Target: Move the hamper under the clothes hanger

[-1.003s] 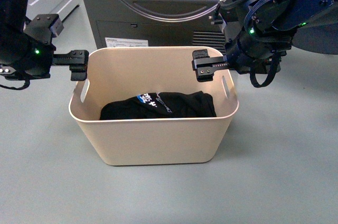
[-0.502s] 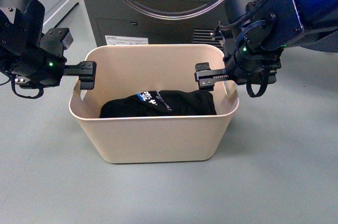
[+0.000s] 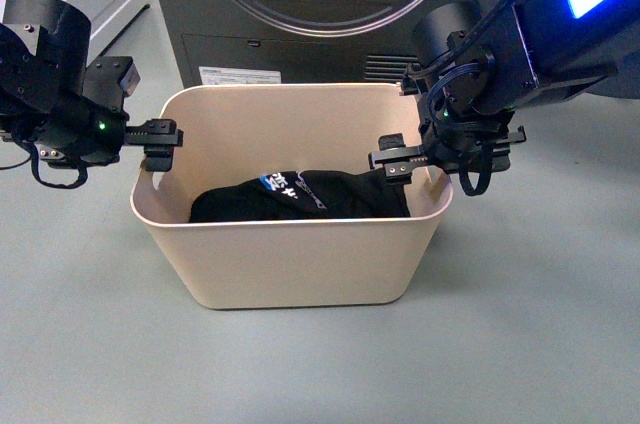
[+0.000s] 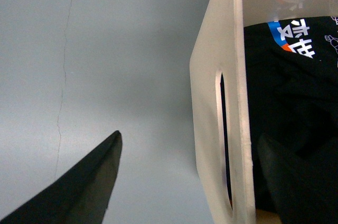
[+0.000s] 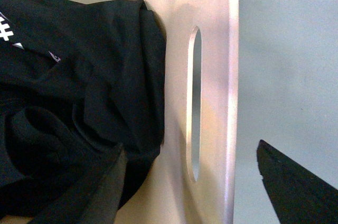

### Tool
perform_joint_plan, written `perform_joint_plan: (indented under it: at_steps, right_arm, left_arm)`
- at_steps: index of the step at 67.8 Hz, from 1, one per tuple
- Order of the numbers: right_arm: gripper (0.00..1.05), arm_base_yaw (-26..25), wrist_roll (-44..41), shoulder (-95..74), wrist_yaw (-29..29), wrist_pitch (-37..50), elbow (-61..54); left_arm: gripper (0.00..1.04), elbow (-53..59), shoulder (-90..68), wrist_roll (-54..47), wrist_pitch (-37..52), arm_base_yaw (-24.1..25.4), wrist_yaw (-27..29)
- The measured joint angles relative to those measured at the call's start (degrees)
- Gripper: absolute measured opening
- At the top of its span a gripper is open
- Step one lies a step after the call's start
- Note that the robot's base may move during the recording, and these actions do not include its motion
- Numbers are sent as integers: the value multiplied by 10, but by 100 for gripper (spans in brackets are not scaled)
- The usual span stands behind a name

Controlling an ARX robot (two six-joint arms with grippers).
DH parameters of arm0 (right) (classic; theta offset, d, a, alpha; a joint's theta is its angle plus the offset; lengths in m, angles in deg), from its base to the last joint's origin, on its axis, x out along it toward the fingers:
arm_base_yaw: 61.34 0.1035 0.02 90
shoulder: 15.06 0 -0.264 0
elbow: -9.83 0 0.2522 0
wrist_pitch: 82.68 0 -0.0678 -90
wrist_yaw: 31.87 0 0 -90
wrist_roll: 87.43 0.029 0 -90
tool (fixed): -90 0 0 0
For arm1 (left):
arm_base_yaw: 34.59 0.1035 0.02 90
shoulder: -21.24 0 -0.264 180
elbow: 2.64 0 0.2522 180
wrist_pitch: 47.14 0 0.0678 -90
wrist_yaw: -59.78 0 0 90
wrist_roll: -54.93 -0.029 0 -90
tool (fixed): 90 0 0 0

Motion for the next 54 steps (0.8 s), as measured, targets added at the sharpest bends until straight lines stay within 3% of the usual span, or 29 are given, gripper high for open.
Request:
perform_joint_plan:
  at_steps: [13, 18, 31, 54]
  right_arm:
    - [44, 4, 0, -2, 14, -9, 9]
    - [28, 5, -1, -2, 16, -9, 10]
    - [3, 1, 4, -2, 16, -7, 10]
    - [3, -5, 12, 45, -6, -5, -32]
  left_arm:
    - [47, 0, -1, 0, 10, -1, 5]
    - [31, 0, -2, 0, 13, -6, 3]
    - [4, 0, -2, 8, 17, -12, 6]
    - [4, 22, 31, 20, 10, -14, 17]
